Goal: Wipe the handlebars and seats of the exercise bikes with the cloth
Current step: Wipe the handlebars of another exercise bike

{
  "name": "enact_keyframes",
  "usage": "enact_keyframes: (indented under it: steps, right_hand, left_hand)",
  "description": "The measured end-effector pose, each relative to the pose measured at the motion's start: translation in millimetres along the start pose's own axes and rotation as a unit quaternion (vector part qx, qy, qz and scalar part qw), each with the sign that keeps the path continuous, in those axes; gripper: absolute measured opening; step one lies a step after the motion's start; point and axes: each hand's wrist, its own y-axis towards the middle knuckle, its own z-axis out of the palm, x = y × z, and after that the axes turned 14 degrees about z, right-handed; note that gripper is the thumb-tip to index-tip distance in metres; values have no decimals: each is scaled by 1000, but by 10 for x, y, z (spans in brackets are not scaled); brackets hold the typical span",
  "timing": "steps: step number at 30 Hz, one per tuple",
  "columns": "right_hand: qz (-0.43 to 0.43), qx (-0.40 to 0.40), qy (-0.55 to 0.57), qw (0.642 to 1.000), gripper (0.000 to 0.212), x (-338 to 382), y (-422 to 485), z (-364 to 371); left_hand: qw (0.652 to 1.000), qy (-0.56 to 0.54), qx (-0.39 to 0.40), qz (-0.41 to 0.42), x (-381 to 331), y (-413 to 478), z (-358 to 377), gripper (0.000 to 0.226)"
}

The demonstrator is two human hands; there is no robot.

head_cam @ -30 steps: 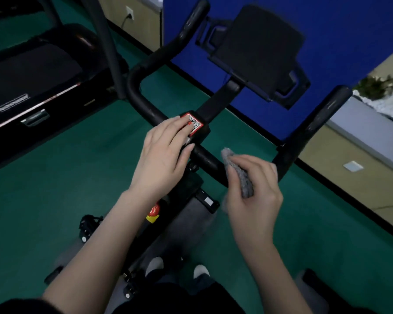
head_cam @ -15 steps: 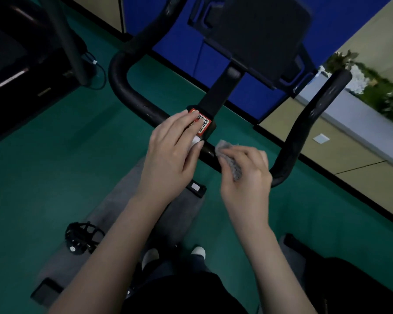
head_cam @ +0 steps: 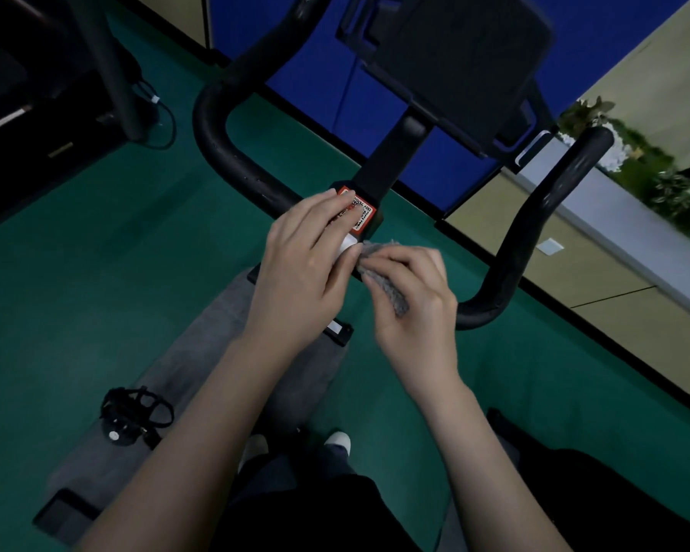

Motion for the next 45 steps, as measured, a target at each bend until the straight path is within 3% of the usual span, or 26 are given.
enact_keyframes:
  steps: [6,10,14,22,26,33,41,45]
  right_hand:
    - [-6,66,-2,998,13,-68,23,-203]
    - [62,35,-12,997,12,22,120,-212]
    - [168,96,-15,981,10,118,413,-103]
    - [193,181,-43,963,13,41,552,-259]
    - [192,151,-36,969,10,66,507,-170]
    - [173,2,-44,984,8,-6,131,-229]
    - [122,26,-70,990,11,5,102,-240]
    - [133,-25,-88,987,8,-133,-28,-365]
  left_hand:
    - [1000,-7,-1,2,6,-7,-3,33]
    - [1000,-7,-1,3,12,-3,-17,33]
    - [1000,-8,2,3,16,0,-25,34]
    - [1000,2,-1,5,7,-7,-10,33]
    - [1000,7,-1,12,19,-13,-11,33]
    - [1000,10,-6,12,20,-18,1,33]
    - [1000,14,3,13,12,-14,-7,33]
    - [1000,16,0,13,10,-21,4,32]
